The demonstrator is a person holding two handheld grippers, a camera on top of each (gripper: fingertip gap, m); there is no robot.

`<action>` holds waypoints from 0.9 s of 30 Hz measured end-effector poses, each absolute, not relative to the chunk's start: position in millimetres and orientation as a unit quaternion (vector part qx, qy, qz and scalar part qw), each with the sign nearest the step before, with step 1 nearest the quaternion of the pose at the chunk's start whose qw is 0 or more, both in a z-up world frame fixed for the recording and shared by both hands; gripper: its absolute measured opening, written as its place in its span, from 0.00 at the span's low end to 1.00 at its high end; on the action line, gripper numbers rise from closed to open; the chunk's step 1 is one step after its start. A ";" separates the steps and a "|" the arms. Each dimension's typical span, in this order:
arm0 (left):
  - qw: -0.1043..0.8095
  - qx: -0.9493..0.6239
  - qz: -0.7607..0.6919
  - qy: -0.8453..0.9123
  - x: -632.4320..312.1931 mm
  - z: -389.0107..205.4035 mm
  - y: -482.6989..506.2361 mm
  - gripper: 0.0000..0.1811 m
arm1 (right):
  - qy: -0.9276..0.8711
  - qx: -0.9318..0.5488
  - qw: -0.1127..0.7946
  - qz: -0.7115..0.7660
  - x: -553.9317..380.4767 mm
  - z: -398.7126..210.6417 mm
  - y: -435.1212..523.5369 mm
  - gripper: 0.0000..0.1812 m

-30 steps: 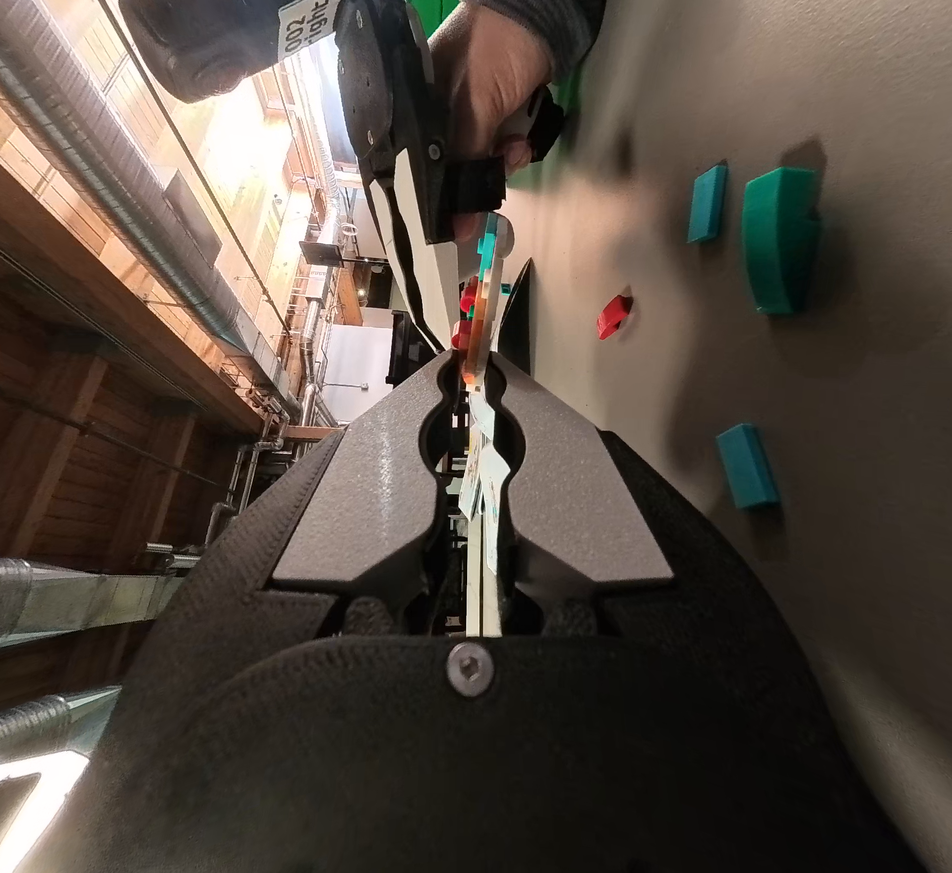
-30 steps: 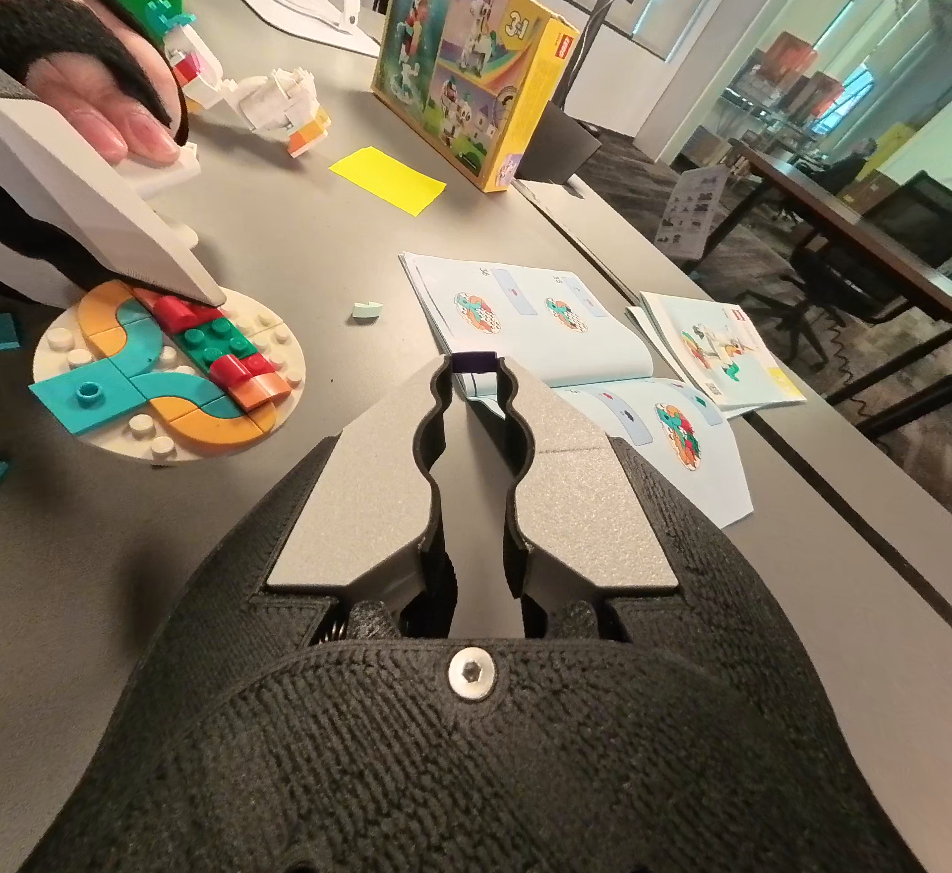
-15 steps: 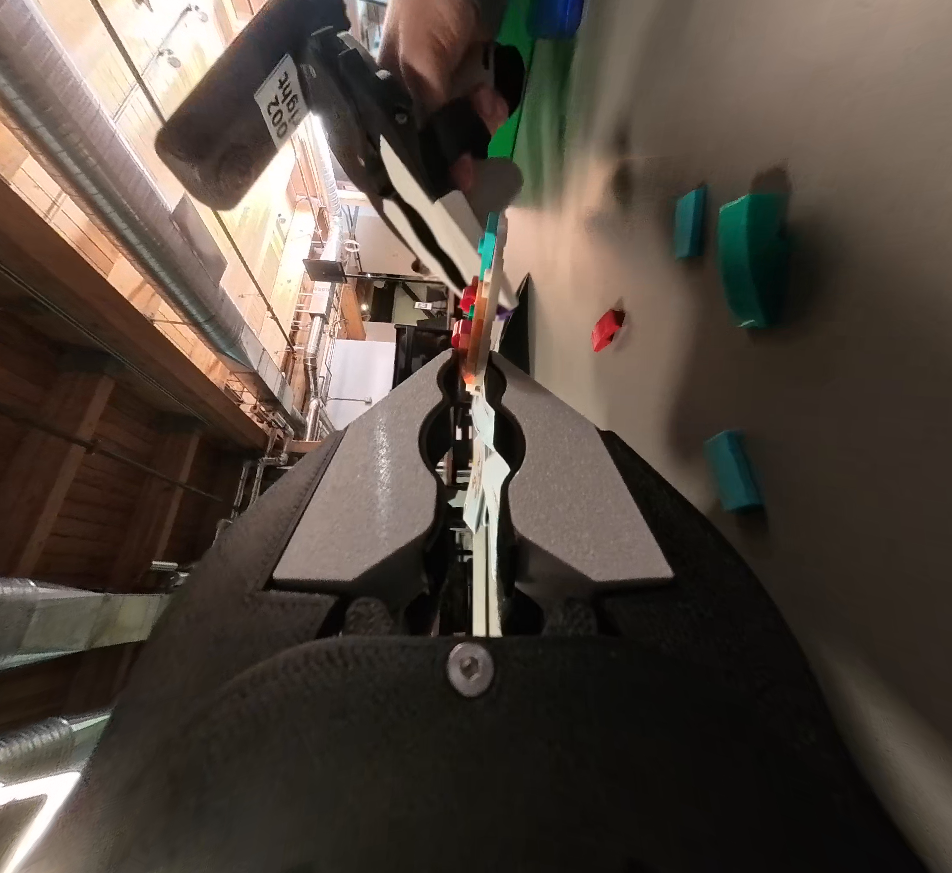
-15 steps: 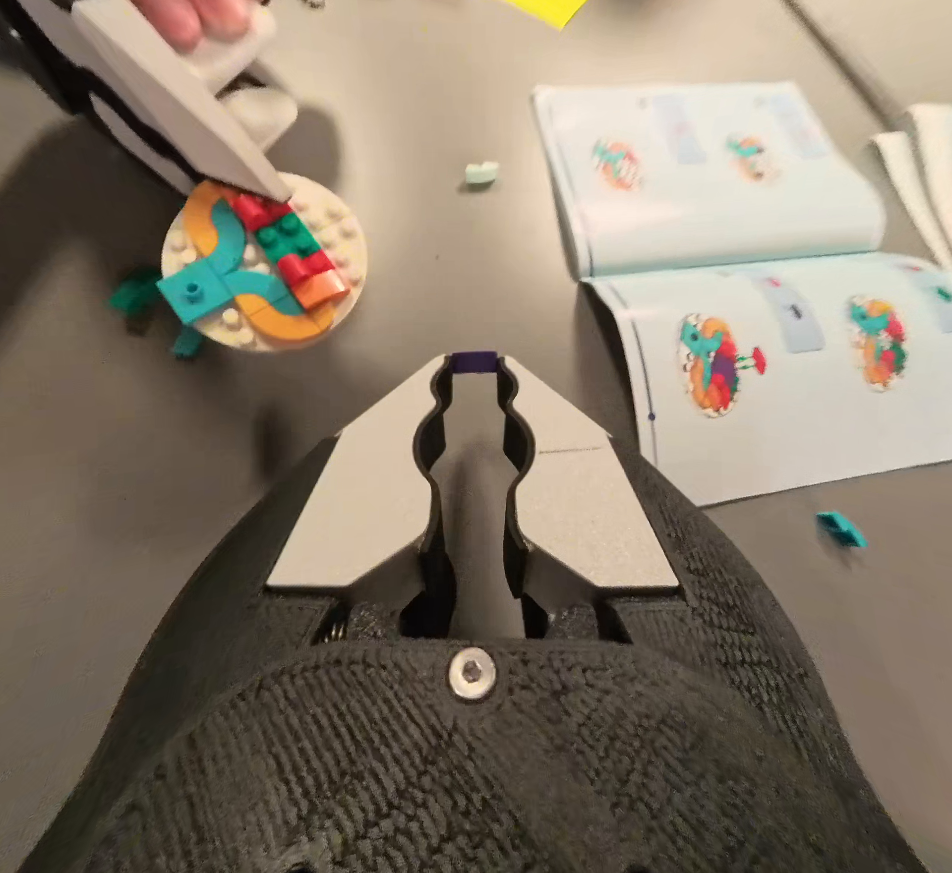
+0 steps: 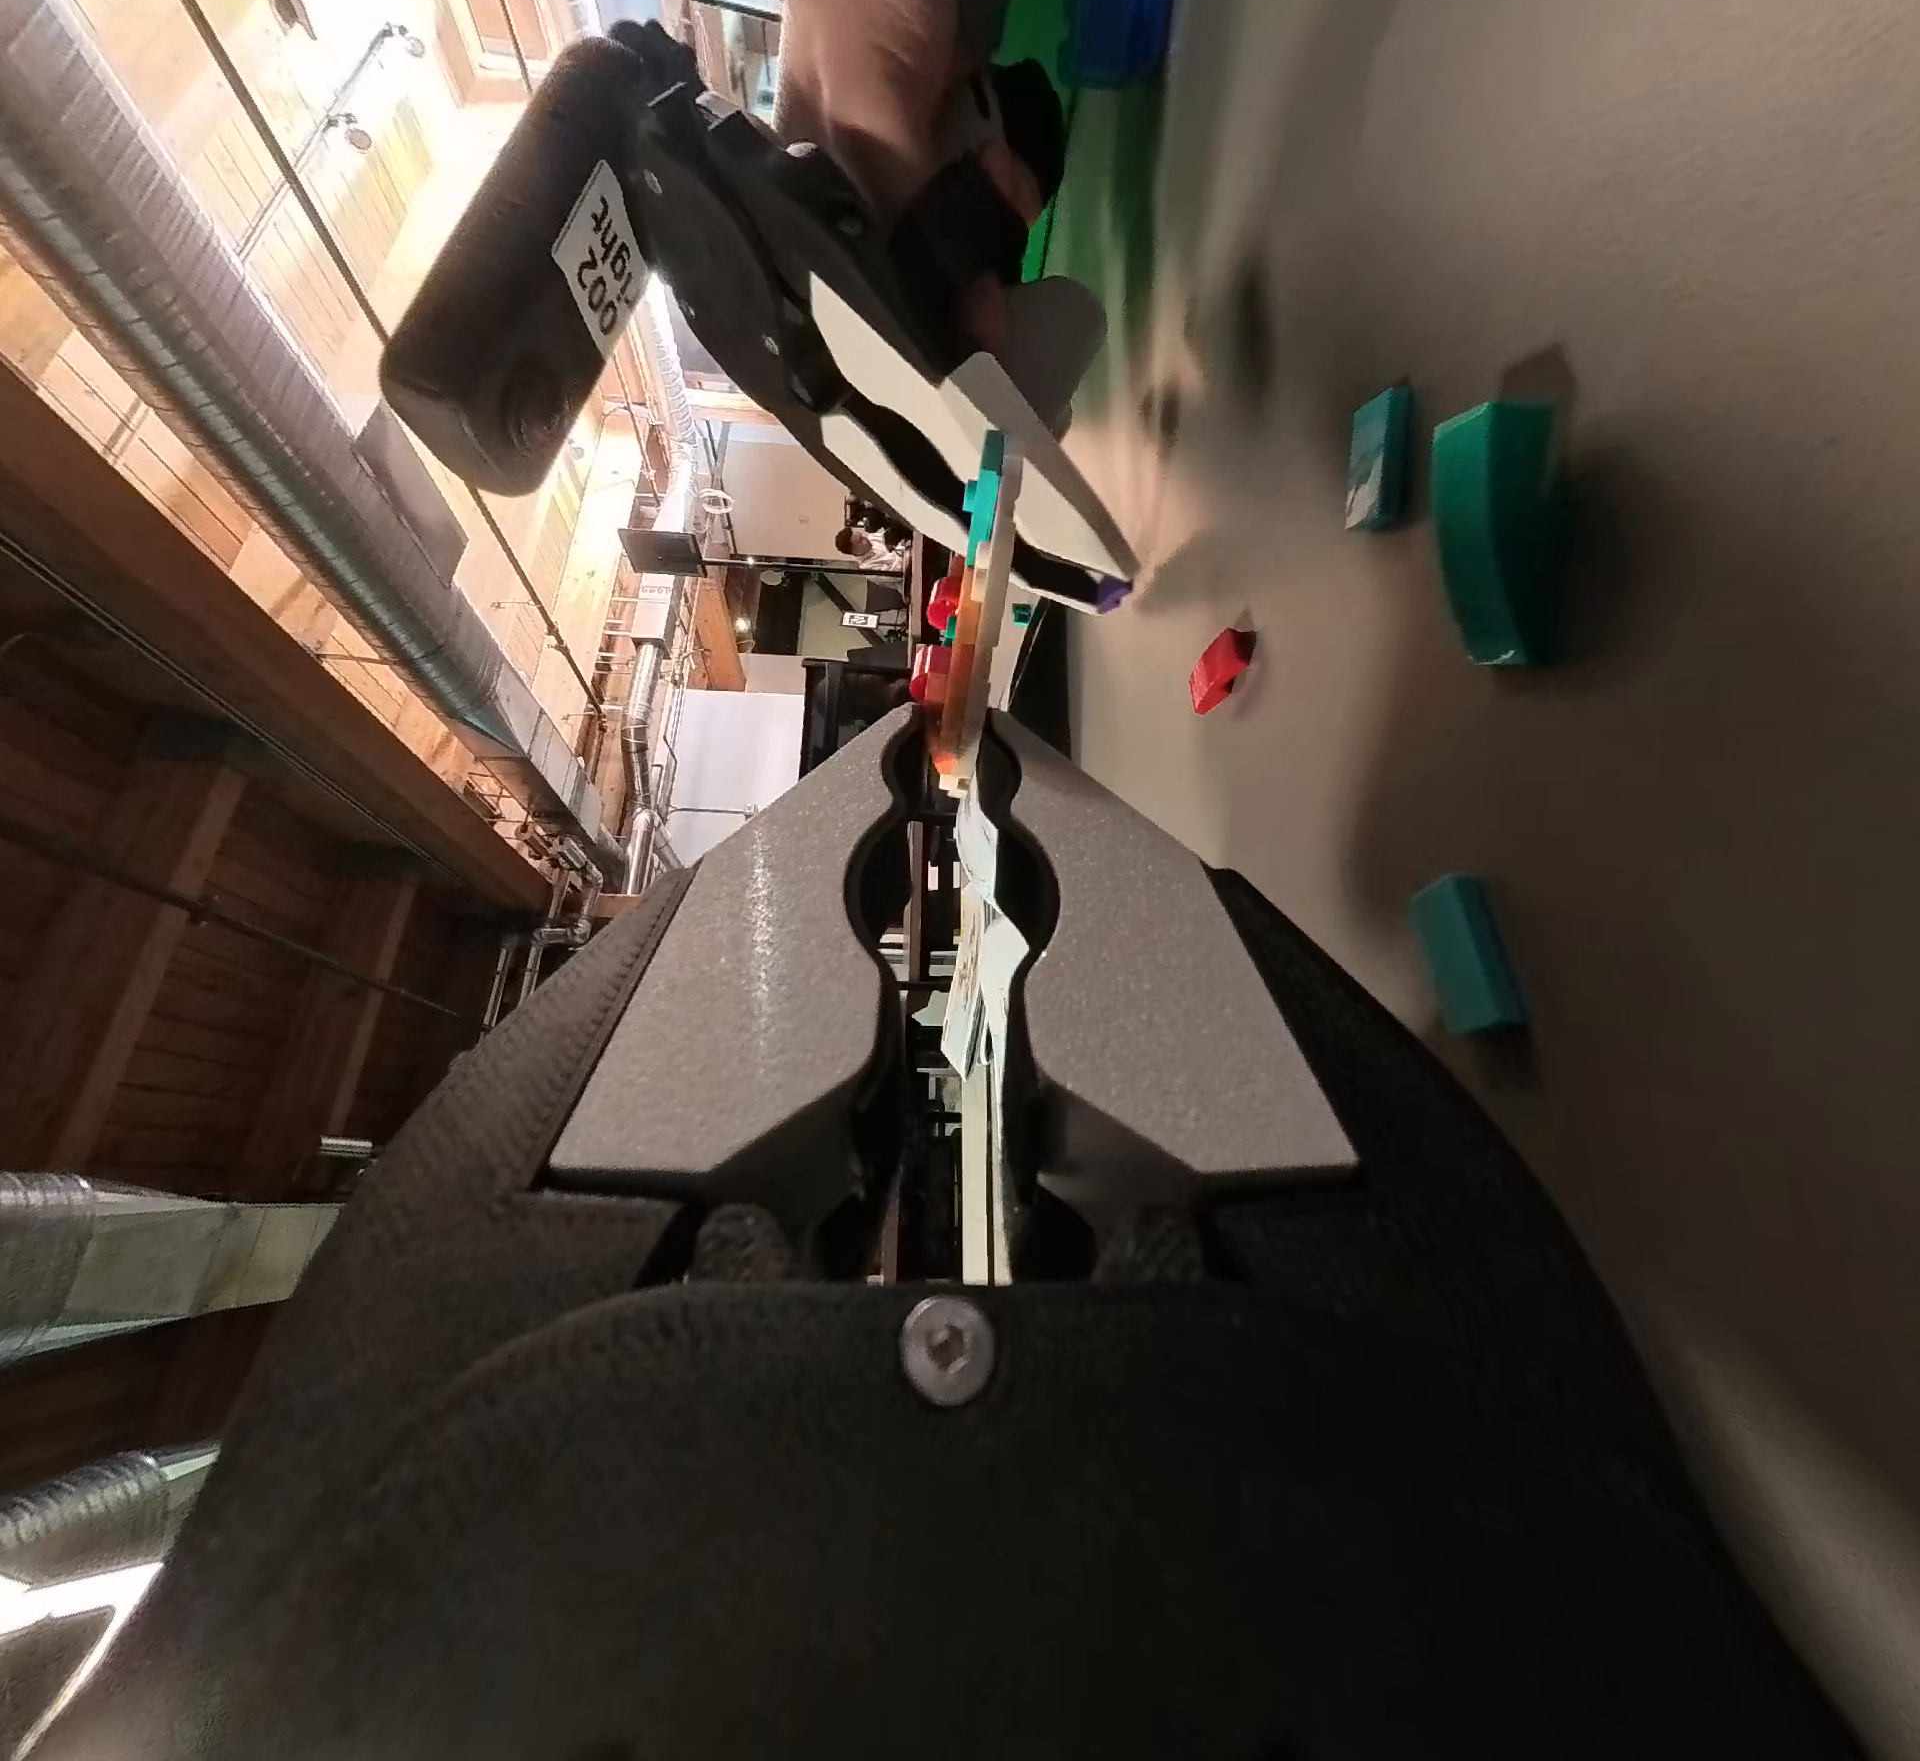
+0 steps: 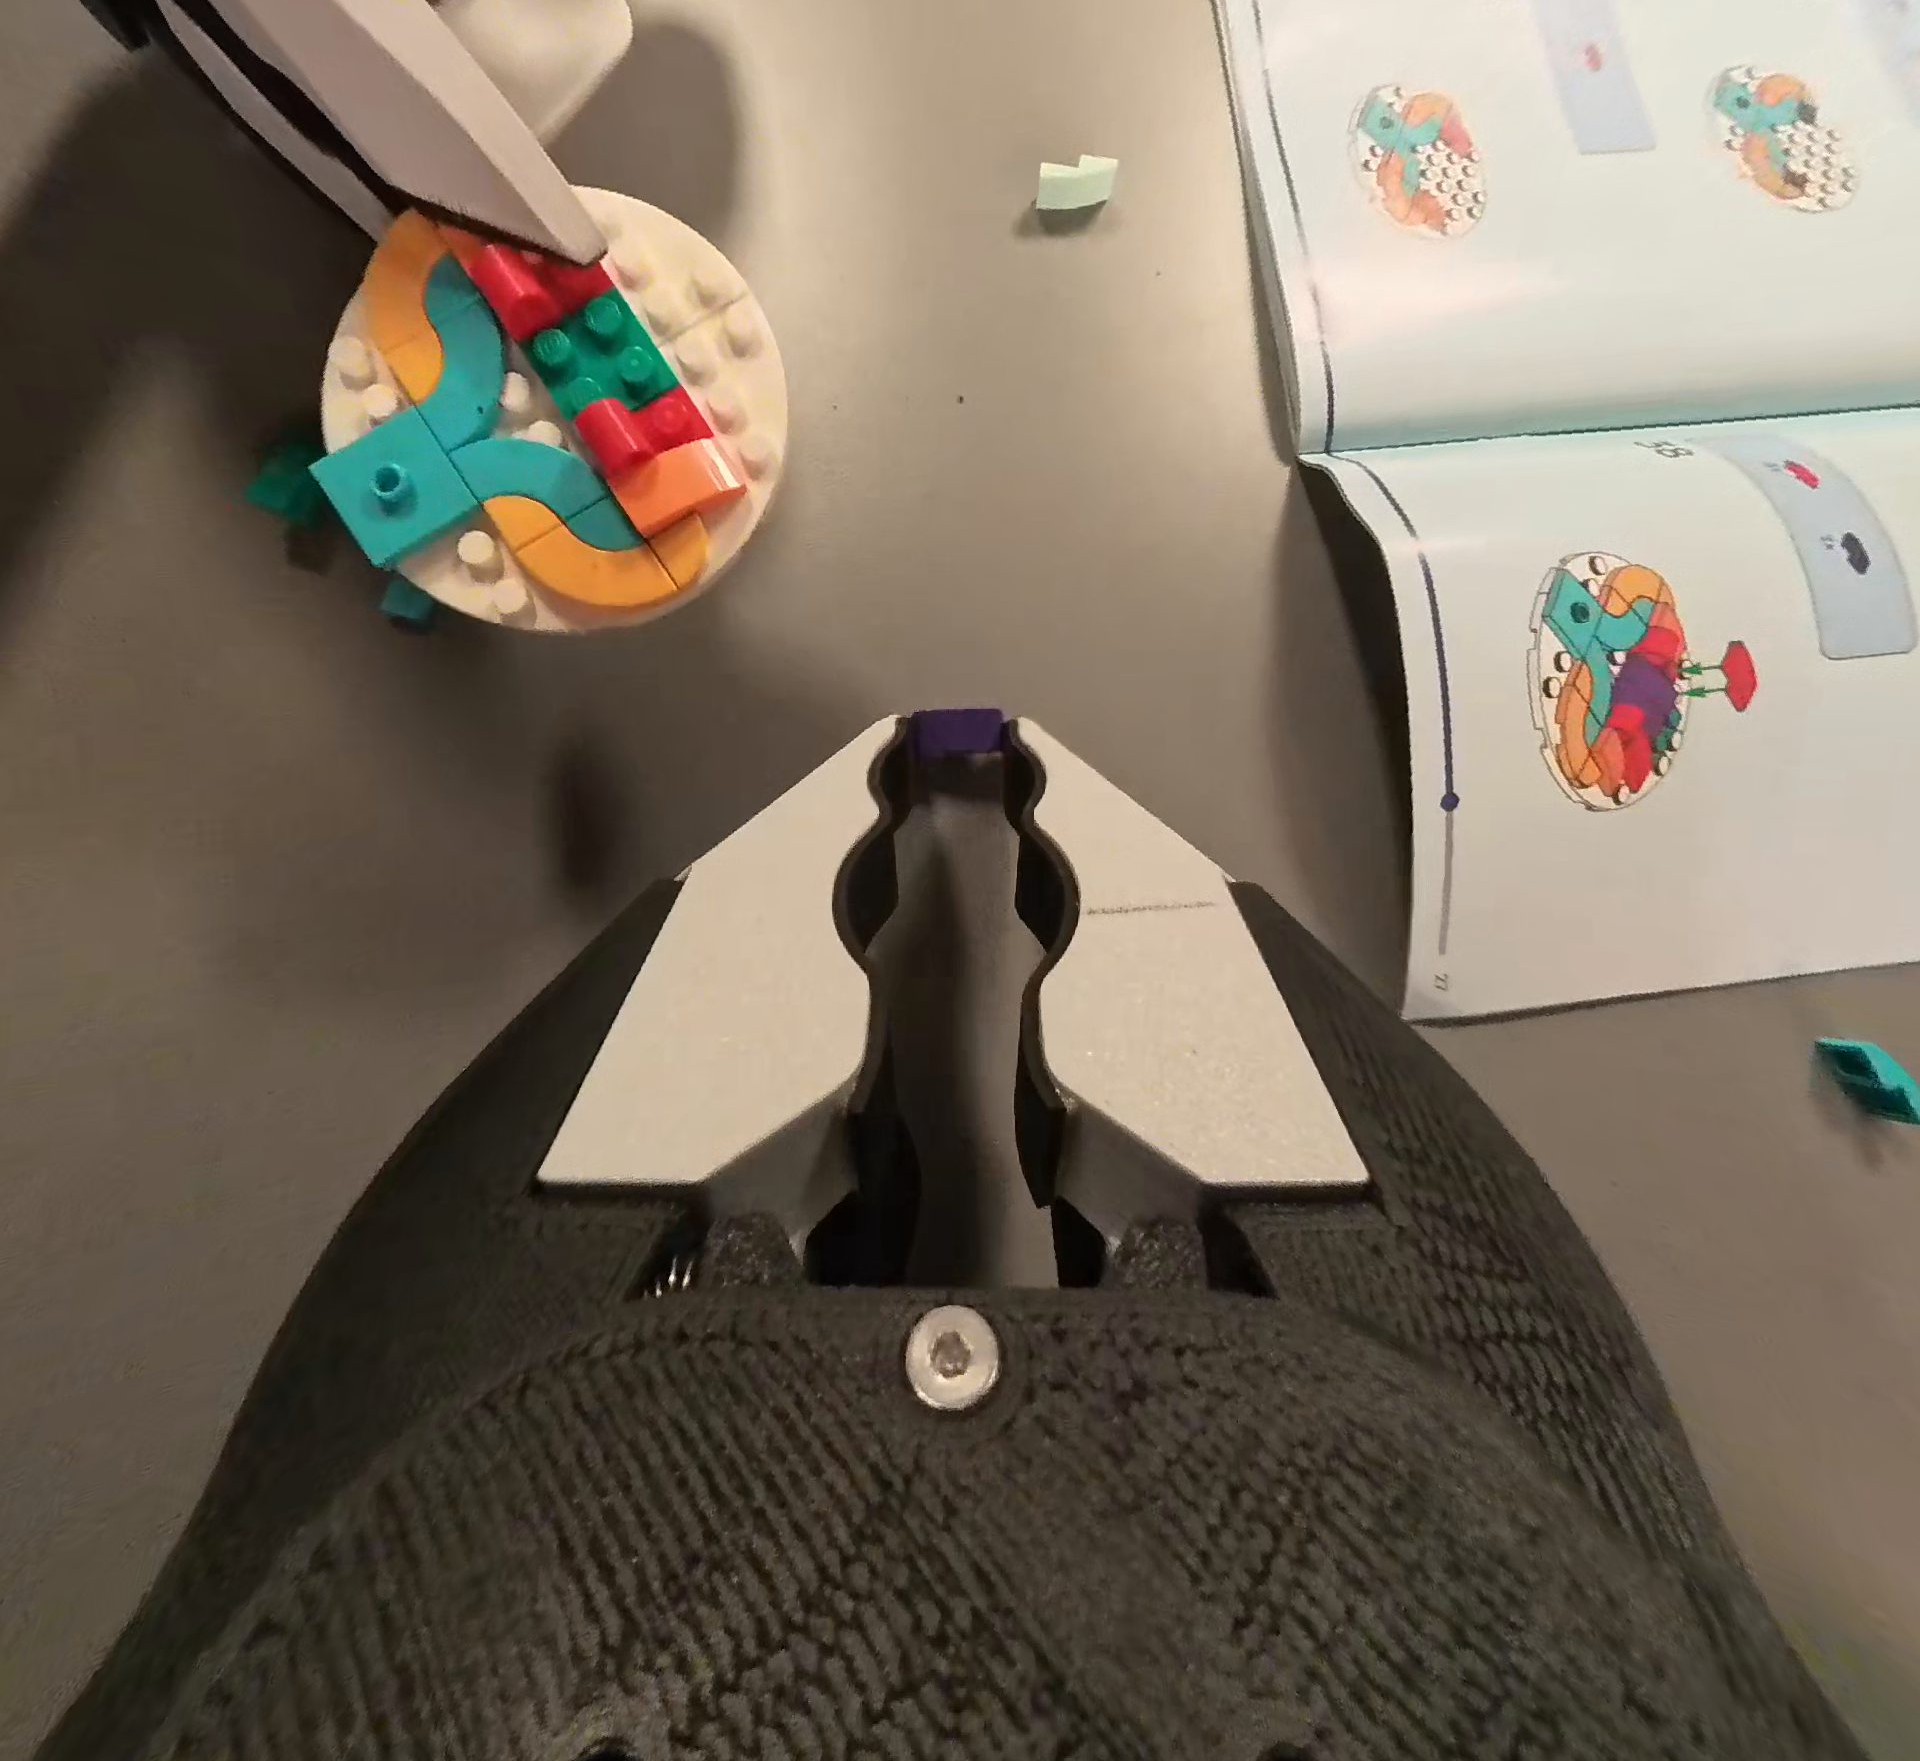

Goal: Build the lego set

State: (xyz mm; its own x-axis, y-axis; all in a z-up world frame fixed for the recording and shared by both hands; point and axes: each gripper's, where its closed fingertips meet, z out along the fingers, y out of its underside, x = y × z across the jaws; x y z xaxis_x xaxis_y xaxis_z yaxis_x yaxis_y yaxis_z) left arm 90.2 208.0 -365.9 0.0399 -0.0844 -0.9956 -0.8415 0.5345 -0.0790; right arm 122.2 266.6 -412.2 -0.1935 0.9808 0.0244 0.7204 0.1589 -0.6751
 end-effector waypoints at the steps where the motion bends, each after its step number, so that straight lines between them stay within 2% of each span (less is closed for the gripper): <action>1: 0.618 -0.373 0.306 0.621 90.2 -365.9 207.4 0.04 | -0.723 -0.588 0.237 0.273 122.1 -413.2 266.2 0.09; 13: 0.617 -0.373 0.305 0.622 85.1 -368.2 205.6 0.04 | -0.722 -0.589 0.235 0.278 120.6 -414.9 265.3 0.09; 19: 0.617 -0.373 0.304 0.622 83.3 -369.2 205.0 0.04 | -0.726 -0.583 0.237 0.278 120.8 -414.7 265.0 0.12; 24: 0.616 -0.374 0.304 0.623 82.7 -369.7 204.8 0.04 | -0.729 -0.579 0.231 0.284 123.6 -413.1 263.3 0.20; 27: 0.616 -0.374 0.304 0.623 82.6 -369.7 205.5 0.04 | -0.722 -0.570 0.254 0.298 122.0 -400.1 264.1 0.30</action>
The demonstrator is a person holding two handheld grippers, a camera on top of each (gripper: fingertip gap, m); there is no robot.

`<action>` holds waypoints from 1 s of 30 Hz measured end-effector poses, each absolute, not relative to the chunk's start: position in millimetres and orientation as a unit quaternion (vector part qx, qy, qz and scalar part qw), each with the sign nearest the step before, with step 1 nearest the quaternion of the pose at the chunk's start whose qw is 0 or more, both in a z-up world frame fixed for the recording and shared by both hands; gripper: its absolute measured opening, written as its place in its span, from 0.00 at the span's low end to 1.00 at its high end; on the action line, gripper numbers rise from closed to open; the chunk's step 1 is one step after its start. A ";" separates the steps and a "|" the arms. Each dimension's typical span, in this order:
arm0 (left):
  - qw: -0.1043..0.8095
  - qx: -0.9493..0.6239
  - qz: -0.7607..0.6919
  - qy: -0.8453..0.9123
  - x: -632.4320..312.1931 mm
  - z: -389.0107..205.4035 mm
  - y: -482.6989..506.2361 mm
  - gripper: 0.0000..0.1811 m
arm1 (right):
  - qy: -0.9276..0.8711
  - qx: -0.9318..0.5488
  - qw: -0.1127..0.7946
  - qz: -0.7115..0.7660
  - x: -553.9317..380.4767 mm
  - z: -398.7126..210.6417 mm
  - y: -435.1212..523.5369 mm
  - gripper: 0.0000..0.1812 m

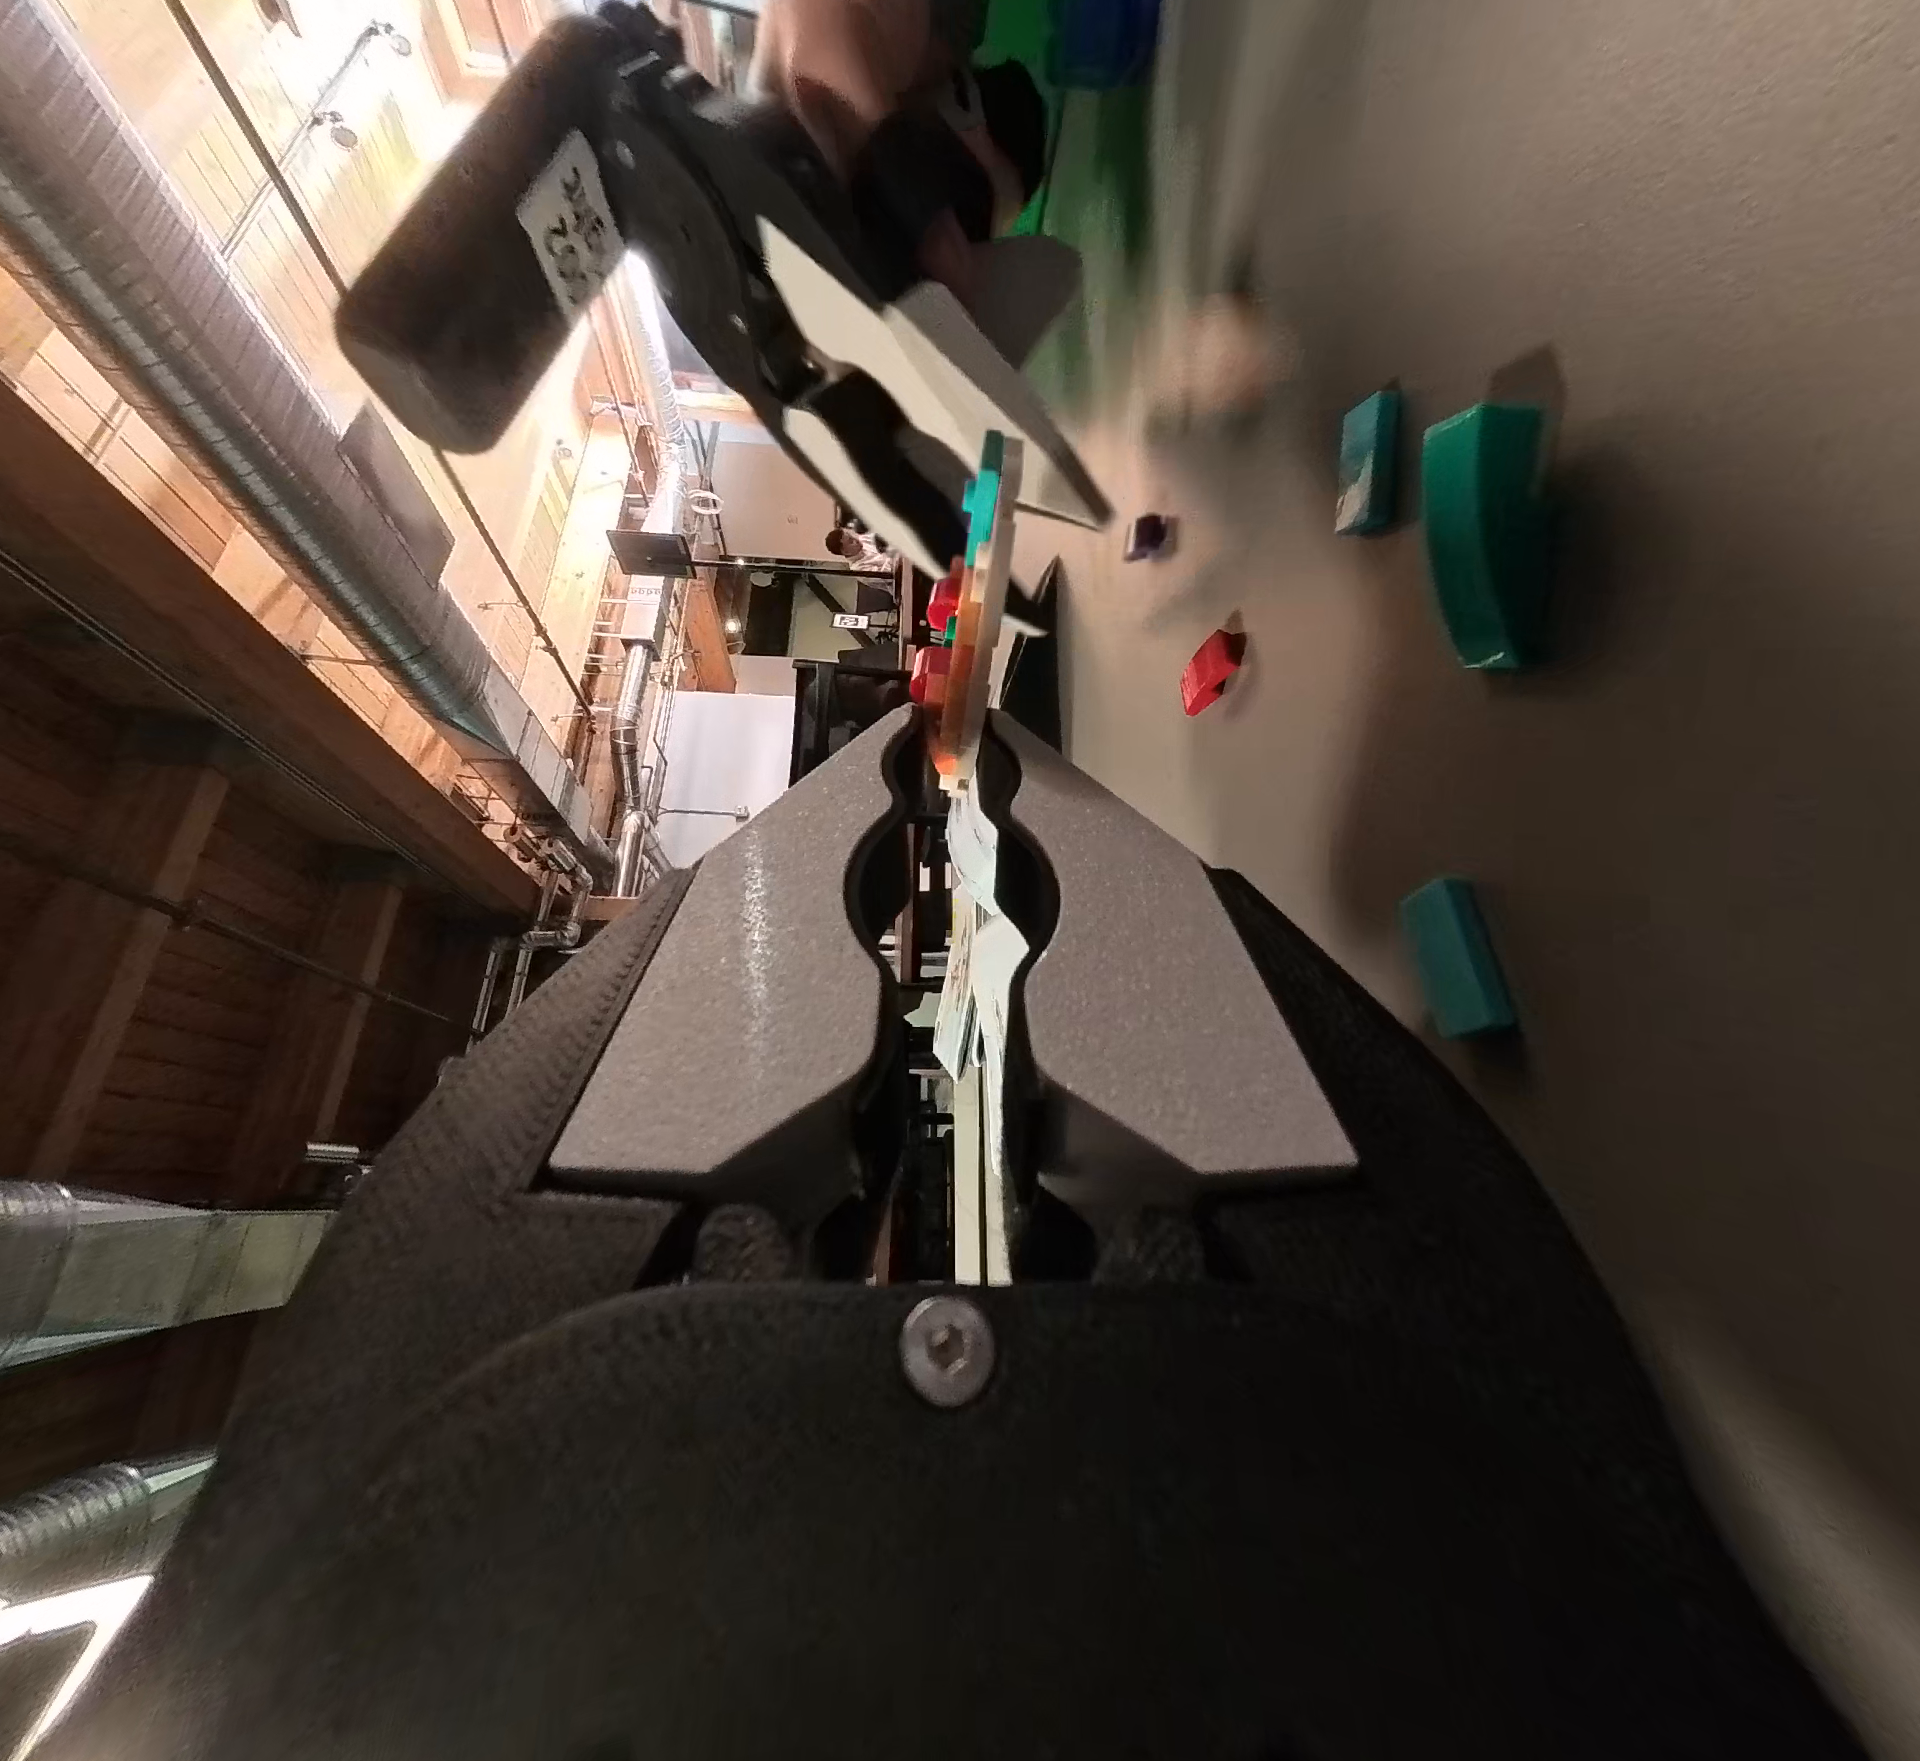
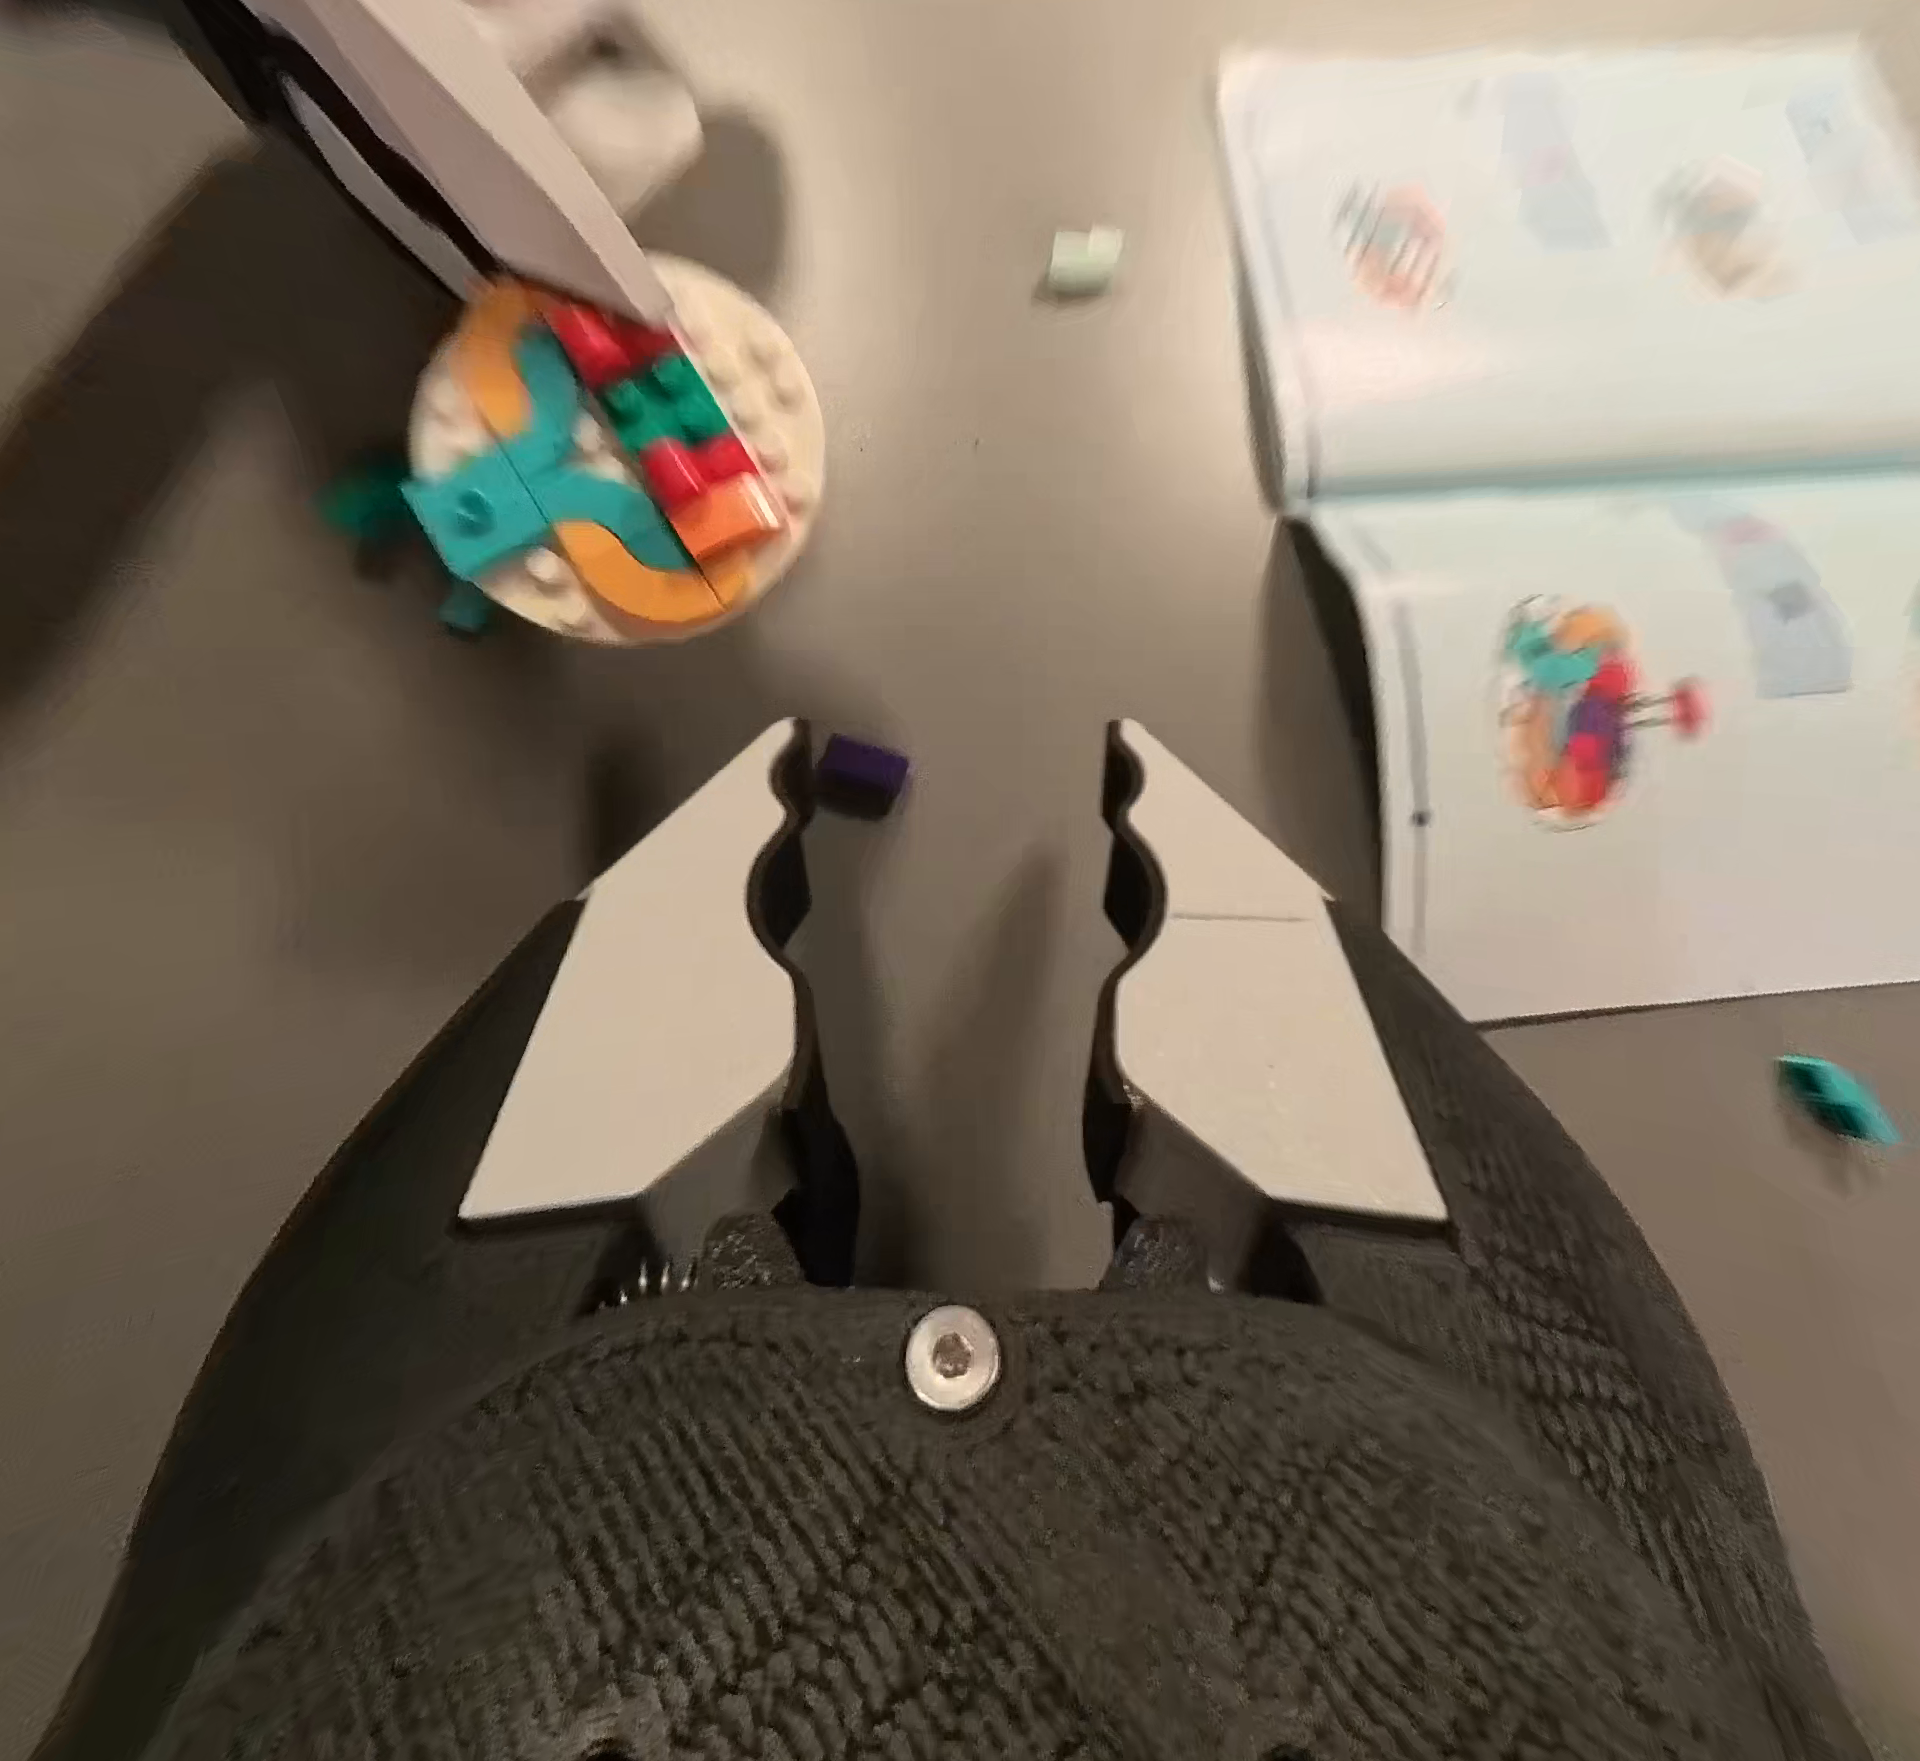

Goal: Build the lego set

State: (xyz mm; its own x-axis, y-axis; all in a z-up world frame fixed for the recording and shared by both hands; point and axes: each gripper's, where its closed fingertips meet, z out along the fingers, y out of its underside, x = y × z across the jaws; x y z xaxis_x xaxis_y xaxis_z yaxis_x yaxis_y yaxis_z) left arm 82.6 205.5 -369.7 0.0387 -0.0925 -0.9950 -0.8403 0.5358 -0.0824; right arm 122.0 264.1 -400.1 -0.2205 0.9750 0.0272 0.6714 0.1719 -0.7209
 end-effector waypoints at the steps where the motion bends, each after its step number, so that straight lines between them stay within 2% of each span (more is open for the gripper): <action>1: 0.616 -0.374 0.304 0.623 82.5 -369.6 205.5 0.04 | -0.718 -0.565 0.264 0.309 123.4 -392.0 263.8 0.31; 3: 0.615 -0.372 0.305 0.626 82.4 -370.0 205.0 0.04 | -0.710 -0.543 0.274 0.354 122.7 -373.7 255.1 0.30; 6: 0.606 -0.368 0.295 0.641 87.2 -375.4 201.9 0.04 | -0.706 -0.497 0.254 0.435 119.7 -348.5 225.5 0.24; 12: 0.582 -0.343 0.289 0.678 100.0 -387.1 191.7 0.04 | -0.799 -0.457 0.204 0.333 117.7 -377.0 192.6 0.13; 30: 0.550 -0.318 0.268 0.724 112.7 -399.2 175.6 0.04 | -0.846 -0.430 0.155 0.275 125.6 -397.8 173.7 0.07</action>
